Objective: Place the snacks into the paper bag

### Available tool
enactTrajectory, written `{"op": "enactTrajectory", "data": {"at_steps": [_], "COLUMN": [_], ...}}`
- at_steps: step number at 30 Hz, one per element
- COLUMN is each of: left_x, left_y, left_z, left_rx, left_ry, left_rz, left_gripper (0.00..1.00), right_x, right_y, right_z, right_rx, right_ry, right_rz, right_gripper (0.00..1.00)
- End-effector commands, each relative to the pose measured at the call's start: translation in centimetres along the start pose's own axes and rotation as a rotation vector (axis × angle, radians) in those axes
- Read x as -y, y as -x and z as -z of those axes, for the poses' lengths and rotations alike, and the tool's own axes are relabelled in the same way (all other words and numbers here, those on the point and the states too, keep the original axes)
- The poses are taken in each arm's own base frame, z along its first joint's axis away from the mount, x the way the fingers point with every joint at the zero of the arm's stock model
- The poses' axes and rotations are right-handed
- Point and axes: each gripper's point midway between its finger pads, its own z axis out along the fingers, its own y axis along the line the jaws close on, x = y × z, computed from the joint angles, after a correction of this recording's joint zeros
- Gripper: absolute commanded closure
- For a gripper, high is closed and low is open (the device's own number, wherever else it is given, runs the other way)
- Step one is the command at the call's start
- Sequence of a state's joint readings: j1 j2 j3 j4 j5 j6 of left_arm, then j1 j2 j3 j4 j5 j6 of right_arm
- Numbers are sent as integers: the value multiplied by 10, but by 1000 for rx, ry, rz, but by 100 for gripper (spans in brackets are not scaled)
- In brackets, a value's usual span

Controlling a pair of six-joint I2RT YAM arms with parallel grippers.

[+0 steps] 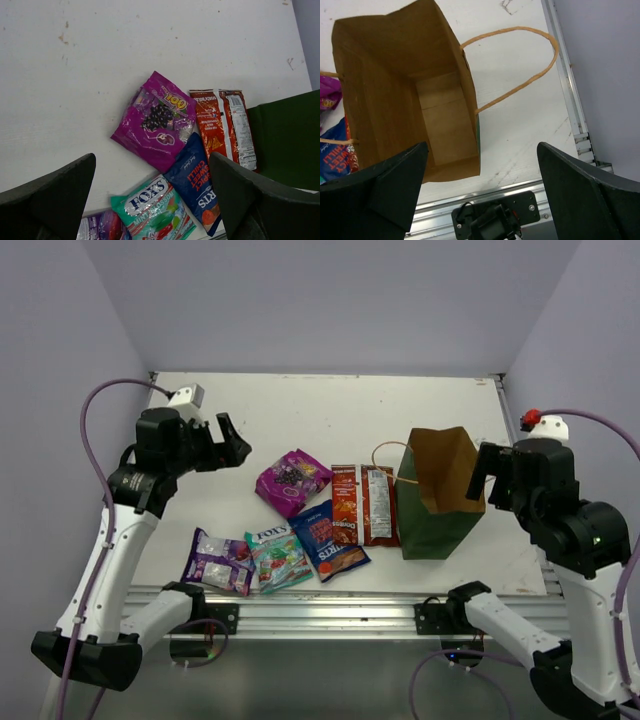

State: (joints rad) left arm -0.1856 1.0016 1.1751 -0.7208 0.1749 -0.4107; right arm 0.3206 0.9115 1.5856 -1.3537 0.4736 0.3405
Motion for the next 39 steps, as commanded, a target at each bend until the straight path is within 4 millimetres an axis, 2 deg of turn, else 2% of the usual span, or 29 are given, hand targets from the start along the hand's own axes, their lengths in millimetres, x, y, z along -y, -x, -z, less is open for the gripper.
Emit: {"op": "enactTrajectory", "data": {"at_steps": [1, 2, 4, 5, 6, 8, 15, 18, 19, 21, 22, 23, 24, 25, 27, 28, 29, 31, 33, 34, 35, 37, 39], "left_x": [20, 20, 21, 22, 22, 24, 28, 27, 25, 24, 20, 18, 18, 16, 18, 11, 7, -5, -10, -14, -13, -20, -23], "left_y": [22, 17, 16, 14, 13, 16, 27, 25, 23, 20, 15, 12, 12, 1, -6, -23, -30, -56, -67, -81, -80, -93, -95], "left_z": [-5, -12, -21, -25, -31, -35, -41, -47, -50, -56, -63, -66, -70, -78, -88, -99, -106, -121, -129, -134, -138, -146, -153], "left_rx": [87, 61, 44, 30, 20, 26, 49, 40, 33, 25, 10, 4, 9, -20, -23, -70, -87, -159, -170, -195, -177, -205, -209], "left_ry": [-101, -114, -124, -133, -135, -151, -164, -167, -164, -164, -155, -153, -160, -173, -206, -199, -191, -152, -151, -149, -155, -132, -120], "left_rz": [-10, -6, 1, 10, 13, 14, -13, -12, -8, -7, -4, -2, -4, -2, -11, -3, -2, -6, -10, -7, -13, -37, -60], "left_gripper": [0, 0, 0, 0, 0, 0, 0, 0, 0, 0, 0, 0, 0, 0, 1, 2, 2, 4, 5, 5, 5, 5, 5], "right_x": [14, 11, 9, 8, 6, 4, -3, -7, -8, -10, -10, -11, -11, -12, -12, -12, -13, -13, -13, -14, -14, -15, -16], "right_y": [-33, -38, -50, -54, -59, -61, -51, -46, -45, -44, -43, -43, -42, -42, -43, -43, -44, -44, -42, -42, -41, -41, -41], "right_z": [2, 0, -9, -14, -22, -27, -43, -48, -50, -54, -54, -55, -55, -56, -57, -58, -58, -58, -58, -59, -58, -58, -58], "right_rx": [-84, -87, -87, -88, -88, -81, -53, -46, -47, -49, -49, -49, -49, -49, -52, -52, -54, -51, -46, -48, -46, -44, -43], "right_ry": [-39, -23, -13, -13, -20, -16, -24, -23, -25, -25, -27, -27, -28, -27, -27, -26, -25, -24, -24, -21, -19, -16, -8], "right_rz": [38, 36, 37, 37, 34, 31, 64, 69, 71, 77, 77, 77, 77, 79, 83, 86, 86, 82, 80, 80, 77, 78, 75], "right_gripper": [5, 6, 14, 28, 37, 47, 49, 57, 67, 80, 92, 100, 100, 100, 100, 100, 100, 100, 100, 100, 100, 100, 100]}}
